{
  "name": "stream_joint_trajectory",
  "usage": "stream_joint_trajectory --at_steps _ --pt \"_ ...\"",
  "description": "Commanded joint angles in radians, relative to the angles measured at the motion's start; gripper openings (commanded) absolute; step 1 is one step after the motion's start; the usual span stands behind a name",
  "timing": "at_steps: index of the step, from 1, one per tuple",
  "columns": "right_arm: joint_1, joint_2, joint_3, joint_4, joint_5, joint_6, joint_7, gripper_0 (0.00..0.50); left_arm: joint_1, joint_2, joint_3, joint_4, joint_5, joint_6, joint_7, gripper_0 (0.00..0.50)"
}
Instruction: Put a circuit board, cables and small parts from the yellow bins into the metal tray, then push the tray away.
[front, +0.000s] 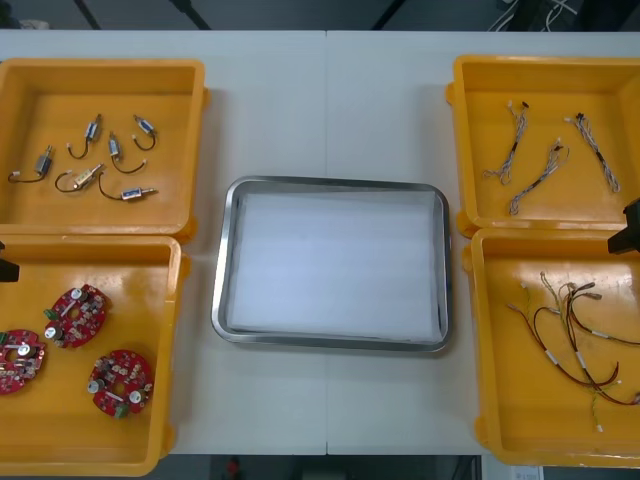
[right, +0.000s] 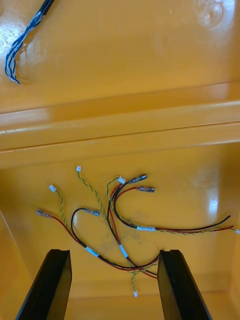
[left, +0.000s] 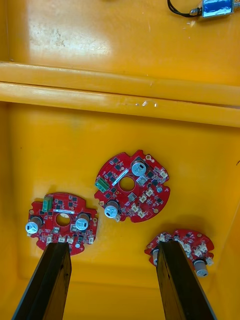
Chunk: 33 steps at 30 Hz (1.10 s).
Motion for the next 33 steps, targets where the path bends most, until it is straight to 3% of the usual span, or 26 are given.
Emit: stream_joint_trajectory --at_steps 1,33 --pt "0.01 0.005 -0.03 -0.005 0.007 -0.008 -0.007 0.5 0.019 -0.008 0.018 -0.02 -0.006 -0.009 -0.046 0.5" --pt "0.01 0.005 -0.03 -0.005 0.007 -0.008 -0.007 0.5 0.019 -0.008 0.018 -0.02 -0.006 -0.009 -0.046 0.5"
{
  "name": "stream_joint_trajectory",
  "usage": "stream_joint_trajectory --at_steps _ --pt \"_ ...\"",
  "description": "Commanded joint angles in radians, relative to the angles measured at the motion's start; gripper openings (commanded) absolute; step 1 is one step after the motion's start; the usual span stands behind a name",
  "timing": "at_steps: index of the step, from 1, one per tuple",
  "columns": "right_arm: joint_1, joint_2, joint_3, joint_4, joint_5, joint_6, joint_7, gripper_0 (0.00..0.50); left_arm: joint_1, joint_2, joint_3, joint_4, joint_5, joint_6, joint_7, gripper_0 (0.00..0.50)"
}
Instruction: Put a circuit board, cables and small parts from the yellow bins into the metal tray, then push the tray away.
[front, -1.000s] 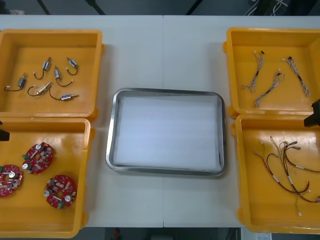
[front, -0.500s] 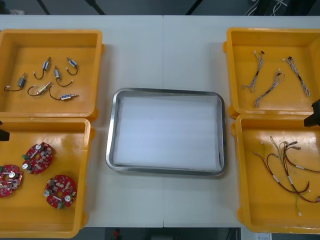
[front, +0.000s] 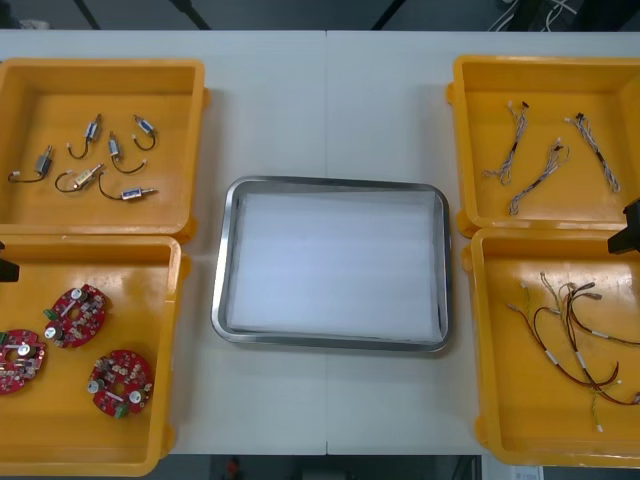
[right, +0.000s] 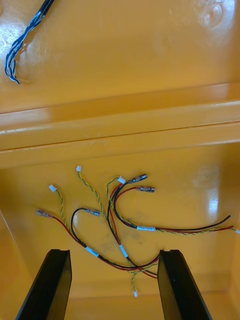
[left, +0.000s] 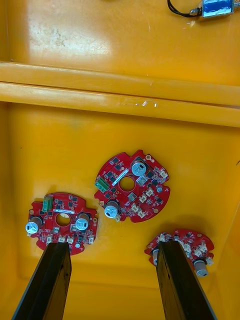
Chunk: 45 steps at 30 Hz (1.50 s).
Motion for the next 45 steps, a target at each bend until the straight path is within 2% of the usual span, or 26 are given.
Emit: stream_joint_trajectory --at_steps 1,45 --pt "0.01 0.005 -0.03 -0.005 0.007 -0.008 -0.007 0.5 0.019 -0.008 0.018 -0.02 -0.006 -0.009 -0.046 0.5" --pt "0.01 0.005 -0.03 -0.005 0.007 -0.008 -0.007 0.5 0.019 -0.008 0.018 -0.02 -0.006 -0.009 -0.046 0.5"
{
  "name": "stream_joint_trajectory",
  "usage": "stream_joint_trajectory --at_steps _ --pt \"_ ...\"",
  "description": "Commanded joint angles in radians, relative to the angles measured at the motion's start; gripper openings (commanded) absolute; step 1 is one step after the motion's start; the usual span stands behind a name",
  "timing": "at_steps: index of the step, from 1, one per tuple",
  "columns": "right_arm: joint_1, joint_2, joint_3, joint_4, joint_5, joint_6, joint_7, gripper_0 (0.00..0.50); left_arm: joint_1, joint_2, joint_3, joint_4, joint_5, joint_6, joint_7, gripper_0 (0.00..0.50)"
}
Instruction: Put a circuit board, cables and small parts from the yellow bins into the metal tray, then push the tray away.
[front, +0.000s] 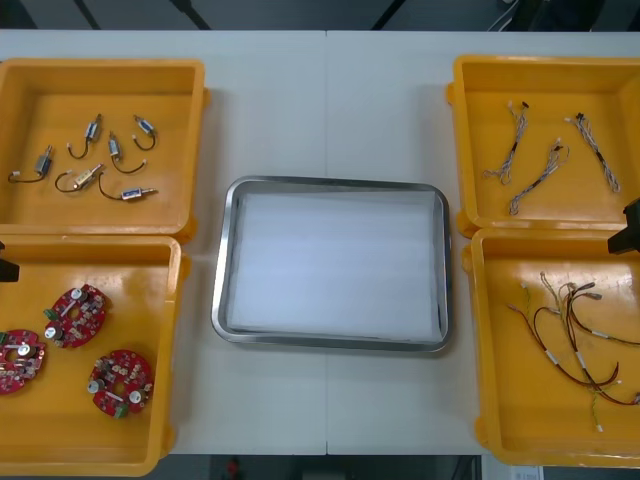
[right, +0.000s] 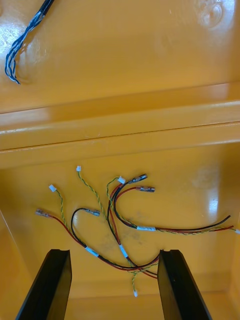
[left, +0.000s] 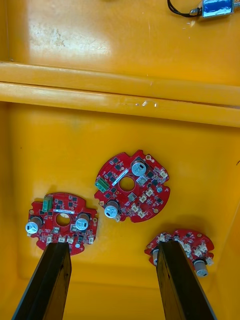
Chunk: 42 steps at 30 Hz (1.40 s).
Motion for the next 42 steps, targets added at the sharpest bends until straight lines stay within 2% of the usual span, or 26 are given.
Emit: stream_joint_trajectory --at_steps 1,42 --pt "0.01 0.005 -0.03 -0.005 0.007 -0.008 -0.007 0.5 0.019 -0.008 0.018 -0.02 -0.006 -0.009 -0.046 0.5" --pt "0.01 0.005 -0.03 -0.005 0.007 -0.008 -0.007 0.5 0.019 -0.008 0.018 -0.02 -0.006 -0.009 -0.046 0.5"
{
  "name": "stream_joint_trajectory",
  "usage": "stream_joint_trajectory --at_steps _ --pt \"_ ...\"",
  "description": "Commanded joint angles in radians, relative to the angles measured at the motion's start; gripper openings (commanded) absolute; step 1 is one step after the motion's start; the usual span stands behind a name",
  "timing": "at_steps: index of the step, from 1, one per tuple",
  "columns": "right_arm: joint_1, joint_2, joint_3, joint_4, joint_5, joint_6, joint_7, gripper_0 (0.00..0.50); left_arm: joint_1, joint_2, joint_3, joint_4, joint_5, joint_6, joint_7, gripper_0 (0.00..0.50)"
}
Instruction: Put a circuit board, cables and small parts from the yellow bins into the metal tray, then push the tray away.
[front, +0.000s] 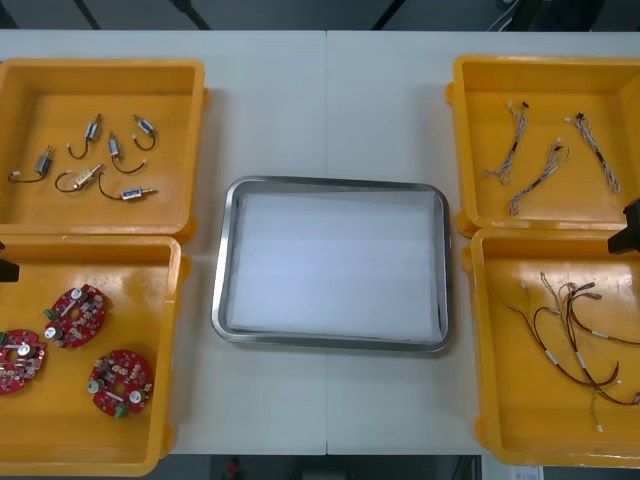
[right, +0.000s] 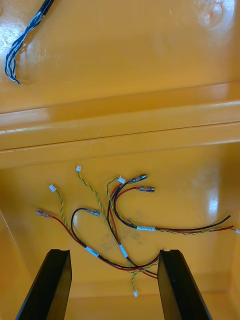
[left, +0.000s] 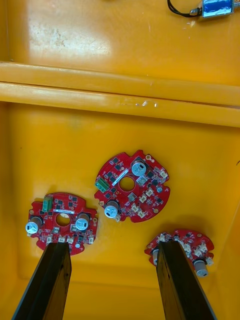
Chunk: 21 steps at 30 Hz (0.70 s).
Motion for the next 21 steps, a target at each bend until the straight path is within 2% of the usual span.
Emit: stream_joint_trajectory --at_steps 1,21 --pt "0.01 0.005 -0.03 -0.005 0.007 -0.008 -0.007 0.5 0.019 -0.008 0.018 -0.02 -0.006 -0.009 -0.046 0.5" --pt "0.01 0.005 -0.03 -0.005 0.007 -0.008 -0.007 0.5 0.019 -0.008 0.018 -0.02 -0.006 -0.009 -0.046 0.5"
